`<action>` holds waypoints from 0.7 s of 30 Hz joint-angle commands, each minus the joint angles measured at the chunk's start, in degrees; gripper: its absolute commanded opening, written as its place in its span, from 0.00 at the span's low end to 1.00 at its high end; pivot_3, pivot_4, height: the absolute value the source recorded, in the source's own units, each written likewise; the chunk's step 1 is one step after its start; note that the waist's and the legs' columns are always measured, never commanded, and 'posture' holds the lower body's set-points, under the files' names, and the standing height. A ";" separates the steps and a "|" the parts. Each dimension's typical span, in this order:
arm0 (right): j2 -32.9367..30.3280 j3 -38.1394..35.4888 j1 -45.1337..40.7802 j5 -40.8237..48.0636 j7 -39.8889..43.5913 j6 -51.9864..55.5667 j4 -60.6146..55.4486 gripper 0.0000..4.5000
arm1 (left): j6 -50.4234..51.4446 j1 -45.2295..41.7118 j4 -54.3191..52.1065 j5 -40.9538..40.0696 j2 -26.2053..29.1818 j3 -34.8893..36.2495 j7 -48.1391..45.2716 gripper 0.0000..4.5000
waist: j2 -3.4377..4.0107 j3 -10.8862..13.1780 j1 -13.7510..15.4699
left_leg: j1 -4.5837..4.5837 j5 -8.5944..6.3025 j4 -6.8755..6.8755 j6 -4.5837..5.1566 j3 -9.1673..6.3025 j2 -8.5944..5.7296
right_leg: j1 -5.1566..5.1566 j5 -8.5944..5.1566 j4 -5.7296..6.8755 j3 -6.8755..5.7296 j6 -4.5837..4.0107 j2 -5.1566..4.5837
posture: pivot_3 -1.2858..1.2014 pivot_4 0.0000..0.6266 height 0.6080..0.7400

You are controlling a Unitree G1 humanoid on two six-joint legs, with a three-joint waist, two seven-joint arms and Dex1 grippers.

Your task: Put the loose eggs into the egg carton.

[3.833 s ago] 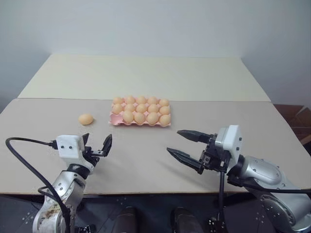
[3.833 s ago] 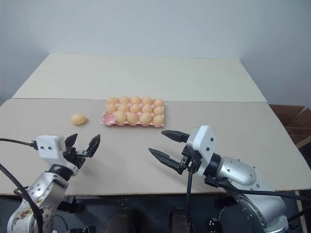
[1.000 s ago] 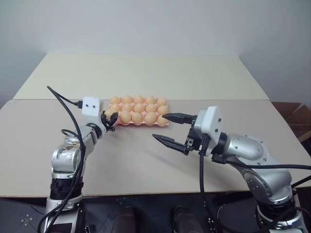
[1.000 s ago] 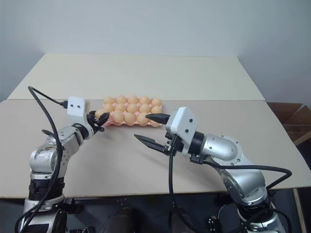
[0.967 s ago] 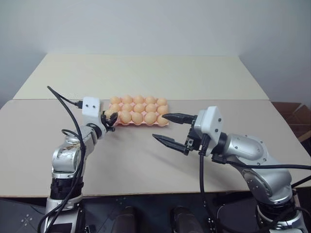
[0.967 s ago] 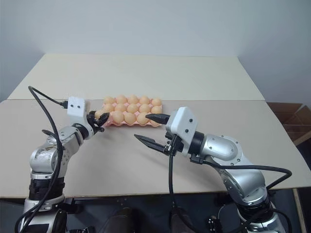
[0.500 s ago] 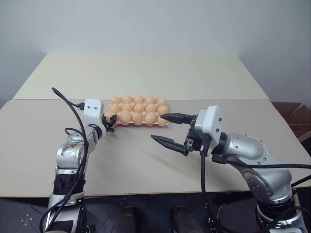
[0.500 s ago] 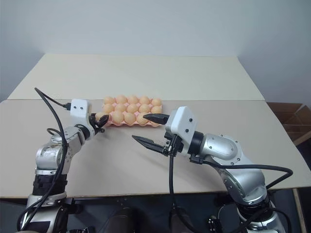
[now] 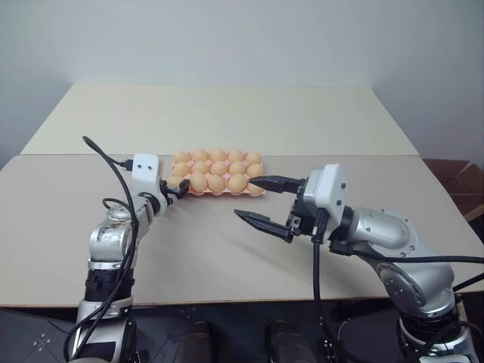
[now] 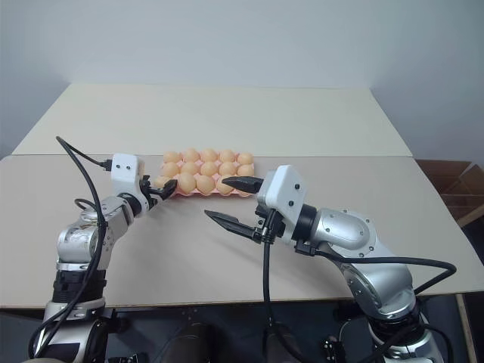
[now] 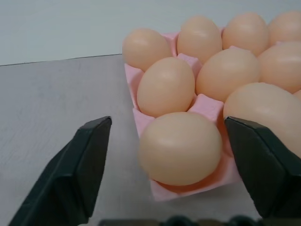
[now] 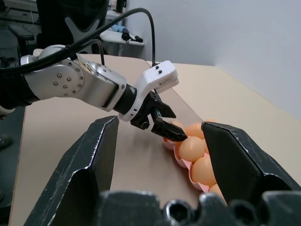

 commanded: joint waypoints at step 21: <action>7.01 -4.20 18.79 -11.90 -15.62 -9.14 -3.42 0.75 | -15.14 20.96 -27.18 -1.56 -2.56 9.07 0.06 0.91 | -0.01 -0.01 0.15 | 0.01 0.00 0.00 -0.01 0.03 0.04 | 0.03 0.00 -0.02 0.02 -0.01 -0.05 | 0.52 0.24 1.00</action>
